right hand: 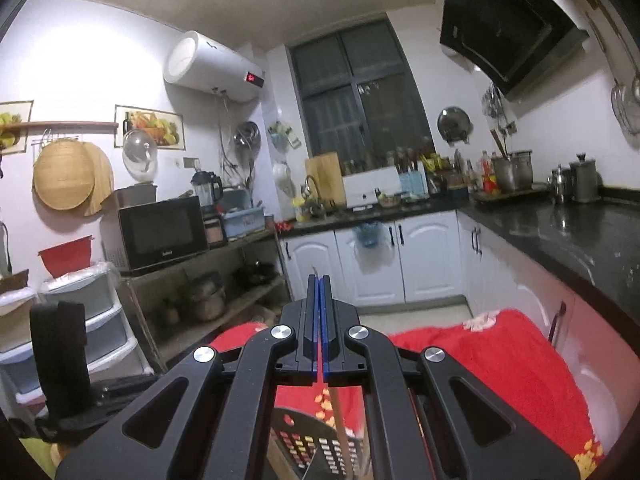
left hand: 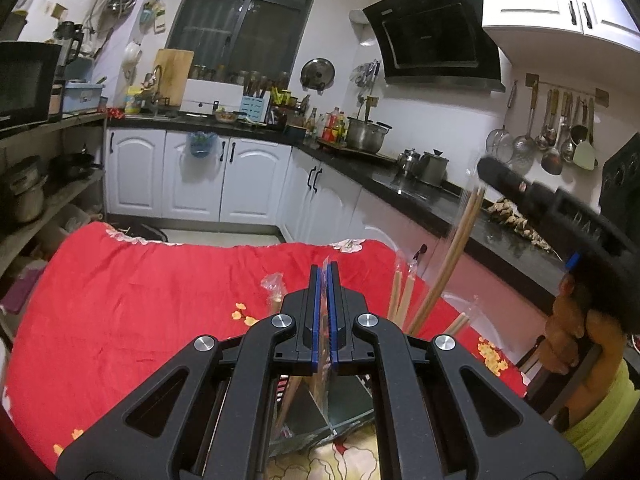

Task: Organize utensils
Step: 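Lower both held chopsticks into the green caddy and open both tools, then withdraw both open tools from the caddy toward the remaining chopsticks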

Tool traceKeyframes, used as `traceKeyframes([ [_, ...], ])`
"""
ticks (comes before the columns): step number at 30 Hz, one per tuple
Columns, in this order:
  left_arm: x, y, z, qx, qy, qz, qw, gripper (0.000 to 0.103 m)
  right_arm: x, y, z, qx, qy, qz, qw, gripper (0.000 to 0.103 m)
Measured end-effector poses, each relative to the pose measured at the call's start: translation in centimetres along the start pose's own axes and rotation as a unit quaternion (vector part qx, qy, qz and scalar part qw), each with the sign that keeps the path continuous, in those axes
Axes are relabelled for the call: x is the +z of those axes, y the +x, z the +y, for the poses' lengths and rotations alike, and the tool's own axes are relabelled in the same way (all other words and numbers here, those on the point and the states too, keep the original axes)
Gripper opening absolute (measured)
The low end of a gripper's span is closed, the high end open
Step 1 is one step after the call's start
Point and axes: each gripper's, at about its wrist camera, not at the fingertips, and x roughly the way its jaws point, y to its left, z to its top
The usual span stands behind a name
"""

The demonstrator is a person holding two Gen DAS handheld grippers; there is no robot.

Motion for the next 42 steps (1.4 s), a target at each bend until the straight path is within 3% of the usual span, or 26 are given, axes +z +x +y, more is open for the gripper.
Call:
traceKeyframes([
  [9, -0.6, -0.4, 0.0, 0.009, 0.005, 0.005, 0.9999, 0.002, -1.9, 0.0, -1.2, -0.035, 0.018, 0.033, 0.999, 0.003],
  [10, -0.7, -0.5, 0.0, 0.010, 0.007, 0.005, 0.9999, 0.007, -2.1, -0.4, -1.3, -0.039, 0.015, 0.035, 0.999, 0.006],
  [12, -0.8, -0.6, 0.0, 0.012, 0.006, 0.008, 0.9999, 0.017, -2.4, -1.2, -1.3, -0.055, 0.011, 0.039, 0.998, 0.026],
  [15, -1.2, -0.9, 0.1, 0.013, 0.004, 0.010, 0.9999, 0.025, -2.8, -2.6, -1.6, -0.069, 0.009, 0.046, 0.996, 0.029],
  [19, -1.3, -1.3, 0.1, 0.014, 0.001, 0.016, 0.9998, 0.041, -3.2, -4.0, -2.2, -0.086, 0.016, 0.059, 0.994, 0.039],
  [21, -1.1, -1.5, 0.0, 0.013, 0.002, 0.016, 0.9998, 0.044, -3.4, -4.7, -2.5, -0.094, 0.020, 0.070, 0.993, 0.044],
  [27, -1.1, -2.3, -0.4, 0.015, 0.009, 0.012, 0.9998, 0.066, -4.3, -6.1, -2.5, -0.104, 0.013, 0.099, 0.990, 0.060],
  [32, -1.5, -3.7, -0.7, 0.018, 0.006, 0.015, 0.9997, 0.092, -5.6, -7.5, -2.5, -0.104, 0.014, 0.119, 0.987, 0.070],
  [37, -1.5, -5.0, -1.0, 0.019, 0.006, 0.011, 0.9997, 0.092, -6.4, -8.6, -2.1, -0.102, 0.015, 0.128, 0.986, 0.079],
  [42, -2.3, -5.9, -1.0, 0.018, -0.001, 0.013, 0.9998, 0.092, -7.1, -9.5, -1.8, -0.098, 0.017, 0.131, 0.986, 0.081],
])
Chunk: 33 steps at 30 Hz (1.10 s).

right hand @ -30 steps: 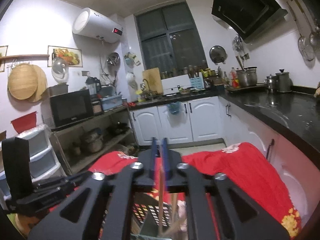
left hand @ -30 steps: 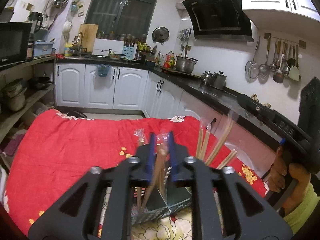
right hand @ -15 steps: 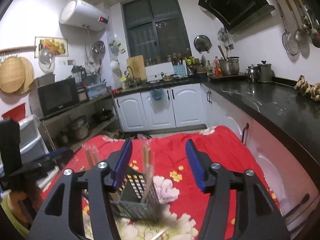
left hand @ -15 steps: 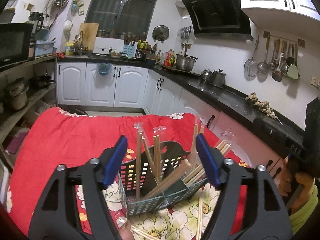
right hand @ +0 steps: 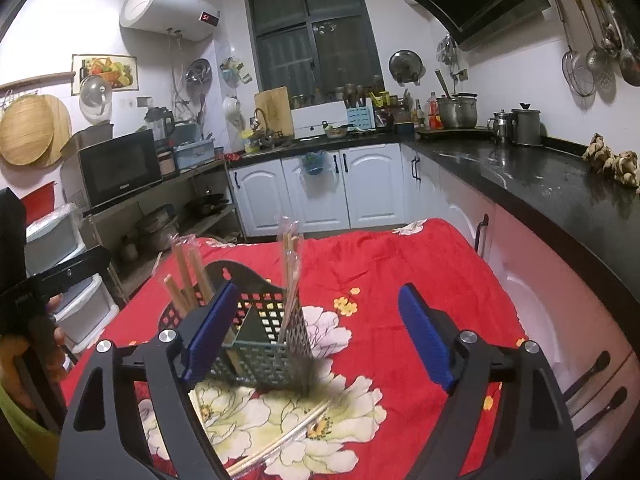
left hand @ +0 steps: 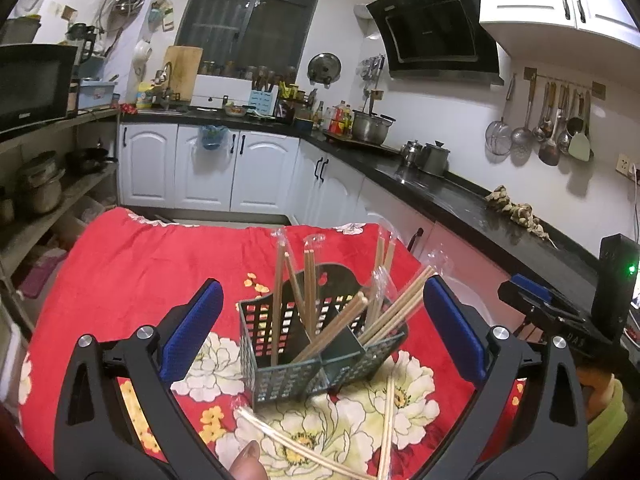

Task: Organize utensils
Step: 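Withdraw both open tools from the caddy toward the remaining chopsticks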

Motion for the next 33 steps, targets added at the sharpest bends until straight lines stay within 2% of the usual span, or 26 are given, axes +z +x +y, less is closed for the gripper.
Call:
traceKeyframes([
  [13, -2.0, -1.5, 0.1, 0.001, -0.004, 0.014, 0.9999, 0.092, -1.6, -0.5, 1.1, 0.014, -0.006, 0.018, 1.000, 0.083],
  [21, -4.5, -1.6, 0.5, 0.007, -0.008, 0.042, 0.9990, 0.092, -3.0, -0.2, 1.6, 0.016, -0.012, 0.038, 0.999, 0.083],
  [33, -8.2, 0.1, 2.2, 0.019, -0.035, 0.096, 0.9946, 0.092, -5.4, 0.9, 1.3, 0.008, -0.011, 0.071, 0.997, 0.083],
])
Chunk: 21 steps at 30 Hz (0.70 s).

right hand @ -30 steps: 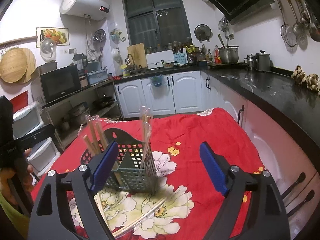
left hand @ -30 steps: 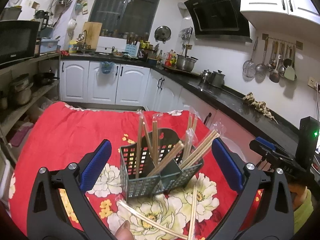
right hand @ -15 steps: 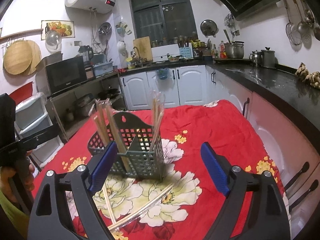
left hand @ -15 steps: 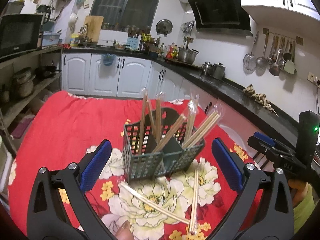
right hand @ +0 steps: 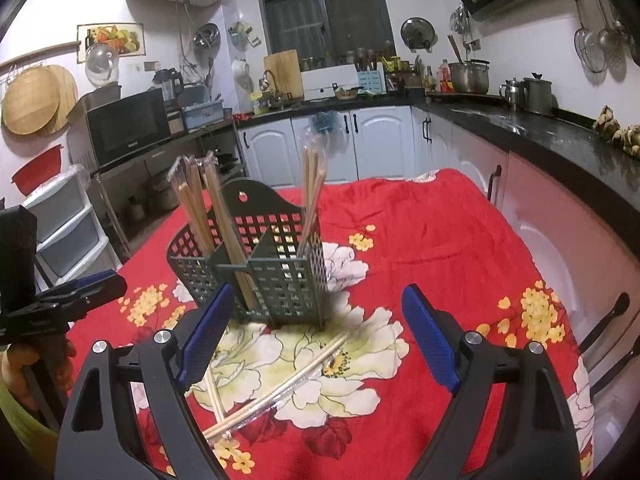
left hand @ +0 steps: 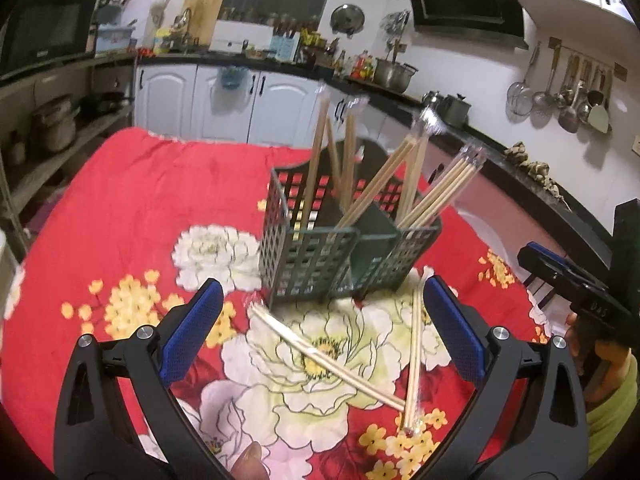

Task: Organize utensils
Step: 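Withdraw both open tools from the caddy toward the remaining chopsticks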

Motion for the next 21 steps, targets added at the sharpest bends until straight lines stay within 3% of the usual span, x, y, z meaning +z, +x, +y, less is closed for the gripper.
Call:
traceKeyframes([
  [21, -2.8, 4.6, -0.3, 0.007, 0.010, 0.069, 0.9976, 0.092, -2.4, 3.3, -0.9, -0.013, 0.000, 0.063, 0.998, 0.083],
])
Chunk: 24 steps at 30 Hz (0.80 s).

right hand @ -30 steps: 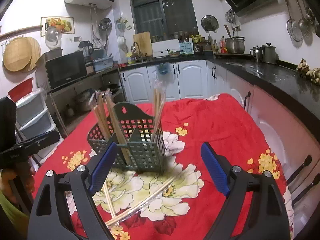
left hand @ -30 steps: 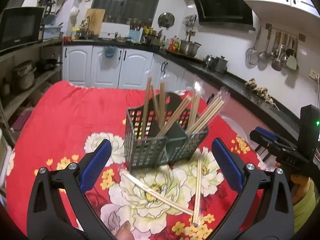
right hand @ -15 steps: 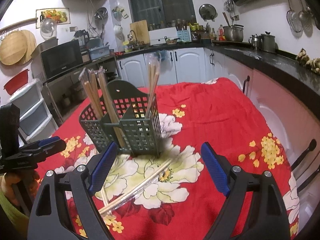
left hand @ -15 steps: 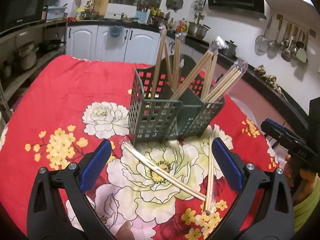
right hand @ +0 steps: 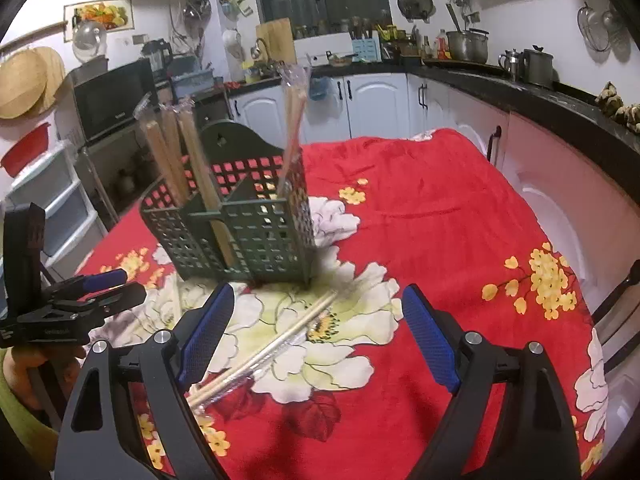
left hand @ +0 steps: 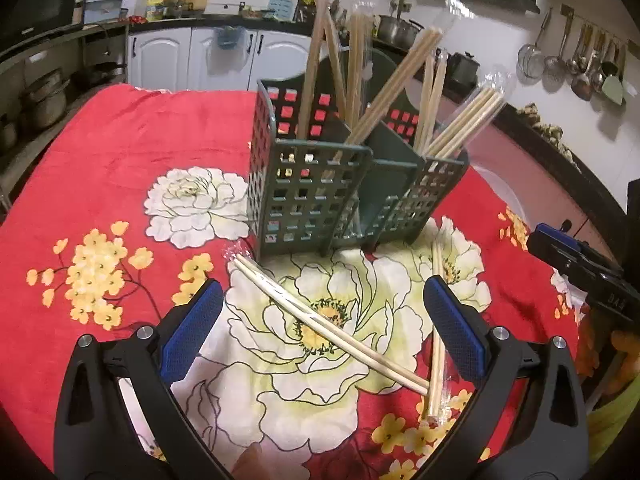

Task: Organize utensils
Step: 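Withdraw both open tools from the caddy toward the remaining chopsticks, then close the left tool on a loose chopstick pair while the right tool grasps the wrapped chopsticks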

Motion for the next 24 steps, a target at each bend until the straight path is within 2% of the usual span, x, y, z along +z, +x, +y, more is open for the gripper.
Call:
traceKeyframes([
  [8, -0.3, 1.7, 0.2, 0.005, -0.001, 0.024, 0.9997, 0.092, 0.2, 3.1, -0.5, 0.004, -0.003, 0.048, 0.999, 0.083],
  [11, -0.4, 2.6, 0.7, 0.010, -0.007, 0.034, 0.9994, 0.092, 0.3, 4.6, -0.8, 0.021, 0.005, 0.069, 0.997, 0.083],
  [16, -0.2, 4.1, 1.8, 0.028, -0.017, 0.041, 0.9986, 0.092, 0.3, 7.6, -0.9, 0.011, 0.003, 0.102, 0.995, 0.070],
  [24, 0.1, 6.1, 3.3, 0.044, -0.032, 0.066, 0.9963, 0.092, 0.3, 10.3, -1.5, 0.004, 0.022, 0.120, 0.992, 0.066],
])
